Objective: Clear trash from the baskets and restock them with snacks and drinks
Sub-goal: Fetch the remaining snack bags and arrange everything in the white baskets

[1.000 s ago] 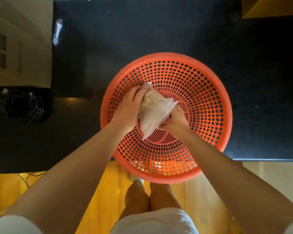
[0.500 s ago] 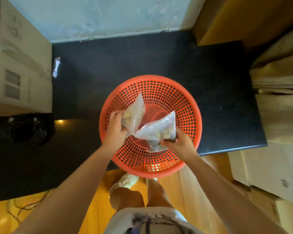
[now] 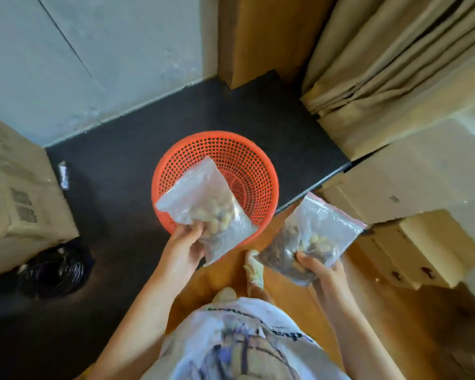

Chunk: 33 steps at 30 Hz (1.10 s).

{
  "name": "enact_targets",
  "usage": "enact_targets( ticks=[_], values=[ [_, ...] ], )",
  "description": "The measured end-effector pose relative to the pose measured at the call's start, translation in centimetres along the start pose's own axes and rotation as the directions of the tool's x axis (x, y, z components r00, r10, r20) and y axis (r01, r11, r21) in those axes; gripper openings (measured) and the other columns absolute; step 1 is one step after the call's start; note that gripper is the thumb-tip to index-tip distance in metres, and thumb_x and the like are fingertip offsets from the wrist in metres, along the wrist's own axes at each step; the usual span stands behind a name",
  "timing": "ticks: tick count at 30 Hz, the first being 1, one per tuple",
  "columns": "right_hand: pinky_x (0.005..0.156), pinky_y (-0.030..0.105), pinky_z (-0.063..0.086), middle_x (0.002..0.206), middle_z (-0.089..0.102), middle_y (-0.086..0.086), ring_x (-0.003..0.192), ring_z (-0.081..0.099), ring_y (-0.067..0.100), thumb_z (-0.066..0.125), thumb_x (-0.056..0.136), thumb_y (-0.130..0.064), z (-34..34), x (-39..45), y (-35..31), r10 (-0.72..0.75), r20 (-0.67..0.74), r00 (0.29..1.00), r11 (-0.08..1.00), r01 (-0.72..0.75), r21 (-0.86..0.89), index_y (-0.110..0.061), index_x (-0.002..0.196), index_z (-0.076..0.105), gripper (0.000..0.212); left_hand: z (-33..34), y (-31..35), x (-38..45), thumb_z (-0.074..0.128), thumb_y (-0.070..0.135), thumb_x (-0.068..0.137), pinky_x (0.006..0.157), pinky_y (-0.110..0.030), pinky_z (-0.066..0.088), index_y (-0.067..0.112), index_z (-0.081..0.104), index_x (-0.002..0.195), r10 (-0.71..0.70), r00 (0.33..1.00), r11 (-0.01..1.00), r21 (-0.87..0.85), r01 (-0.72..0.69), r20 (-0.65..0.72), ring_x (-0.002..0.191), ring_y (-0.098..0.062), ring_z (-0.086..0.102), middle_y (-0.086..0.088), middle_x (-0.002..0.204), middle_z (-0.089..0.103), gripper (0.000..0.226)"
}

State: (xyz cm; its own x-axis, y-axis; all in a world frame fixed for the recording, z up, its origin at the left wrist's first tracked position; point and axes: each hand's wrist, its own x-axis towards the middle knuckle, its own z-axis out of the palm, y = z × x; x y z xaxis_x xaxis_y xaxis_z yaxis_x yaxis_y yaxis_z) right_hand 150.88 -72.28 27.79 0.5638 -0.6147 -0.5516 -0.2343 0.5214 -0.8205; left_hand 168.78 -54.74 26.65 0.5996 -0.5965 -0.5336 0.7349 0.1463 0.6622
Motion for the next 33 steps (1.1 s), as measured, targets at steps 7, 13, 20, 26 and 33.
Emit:
enact_targets(
  ticks=[7,13,20,26,33],
  values=[
    [0.056,0.025,0.056,0.081,0.075,0.002,0.073,0.072,0.017,0.066,0.067,-0.016,-3.3,-9.8,2.9,-0.004,-0.271,0.963,0.960,0.079,0.267,-0.019,0.085,0.073,0.020,4.0,-0.6,-3.3,0.071,0.051,0.067,0.076,-0.029,0.057,0.020,0.066,0.116,-0.255,0.894,0.967,0.100,0.234,0.368,0.103,-0.016,0.067,0.000,0.112,0.070,0.058],
    [0.086,0.043,0.055,0.108,0.070,0.011,0.098,0.068,0.028,0.064,0.074,-0.025,-7.2,-19.2,6.0,-0.006,-0.568,0.823,0.866,0.288,0.408,-0.011,0.119,0.059,0.047,10.2,-6.9,-5.6,0.082,0.024,0.054,0.076,-0.023,0.057,0.026,0.067,0.105,-0.418,0.757,0.827,0.555,0.089,0.502,0.096,-0.013,0.067,0.007,0.097,0.073,0.053],
    [0.077,0.038,0.059,0.101,0.073,0.002,0.093,0.069,0.022,0.063,0.072,-0.024,-10.1,-33.6,13.7,0.096,-0.856,0.508,0.722,0.556,0.411,-0.021,0.103,0.067,0.030,15.5,-17.4,-15.1,0.077,0.036,0.048,0.069,-0.024,0.056,0.029,0.066,0.097,-0.739,0.444,0.536,0.841,-0.066,0.506,0.086,-0.015,0.071,0.005,0.090,0.073,0.050],
    [0.063,0.032,0.059,0.088,0.075,-0.001,0.081,0.072,0.018,0.065,0.067,-0.024,-10.1,-47.9,23.6,0.266,-0.916,0.299,0.577,0.712,0.400,-0.021,0.098,0.067,0.031,14.8,-27.4,-29.0,0.078,0.040,0.038,0.066,-0.022,0.055,0.025,0.057,0.105,-0.891,0.248,0.325,0.915,-0.239,0.381,0.083,-0.015,0.072,0.007,0.088,0.074,0.071],
    [0.054,0.028,0.057,0.078,0.076,0.001,0.069,0.072,0.019,0.071,0.057,-0.012,-7.9,-61.6,33.5,0.429,-0.898,0.095,0.502,0.802,0.324,-0.023,0.079,0.075,0.025,10.4,-37.2,-43.9,0.075,0.039,0.036,0.054,-0.014,0.052,0.025,0.059,0.099,-0.965,0.059,0.208,0.886,-0.415,0.255,0.071,-0.007,0.072,0.011,0.078,0.075,0.067]
  ],
)
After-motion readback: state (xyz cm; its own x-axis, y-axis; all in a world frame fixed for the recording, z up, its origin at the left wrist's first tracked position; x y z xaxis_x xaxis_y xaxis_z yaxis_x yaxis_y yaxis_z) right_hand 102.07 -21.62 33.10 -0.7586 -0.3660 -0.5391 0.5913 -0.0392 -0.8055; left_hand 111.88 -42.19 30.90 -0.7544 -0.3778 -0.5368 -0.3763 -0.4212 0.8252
